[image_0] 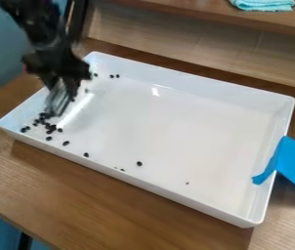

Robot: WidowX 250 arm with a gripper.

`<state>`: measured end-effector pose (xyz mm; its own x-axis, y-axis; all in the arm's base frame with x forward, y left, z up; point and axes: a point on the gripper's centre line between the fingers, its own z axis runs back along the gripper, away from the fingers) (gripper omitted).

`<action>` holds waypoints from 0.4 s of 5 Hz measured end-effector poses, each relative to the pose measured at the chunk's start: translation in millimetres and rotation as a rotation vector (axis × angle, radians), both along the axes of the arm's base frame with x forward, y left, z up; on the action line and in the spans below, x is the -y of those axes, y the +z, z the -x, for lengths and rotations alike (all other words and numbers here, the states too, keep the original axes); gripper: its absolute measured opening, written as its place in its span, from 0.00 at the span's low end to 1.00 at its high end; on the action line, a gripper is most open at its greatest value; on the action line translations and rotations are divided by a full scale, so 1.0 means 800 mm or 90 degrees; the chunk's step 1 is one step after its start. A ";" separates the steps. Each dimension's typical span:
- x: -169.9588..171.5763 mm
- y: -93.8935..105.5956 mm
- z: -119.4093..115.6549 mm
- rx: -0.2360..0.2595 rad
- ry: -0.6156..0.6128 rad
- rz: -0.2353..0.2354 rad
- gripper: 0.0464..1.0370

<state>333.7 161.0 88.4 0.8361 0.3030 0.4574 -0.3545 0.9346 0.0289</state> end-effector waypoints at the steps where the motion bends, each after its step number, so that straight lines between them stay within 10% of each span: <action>1: 0.048 0.020 0.009 0.032 -0.041 0.021 0.35; 2: 0.083 0.009 0.012 0.025 -0.079 0.028 0.35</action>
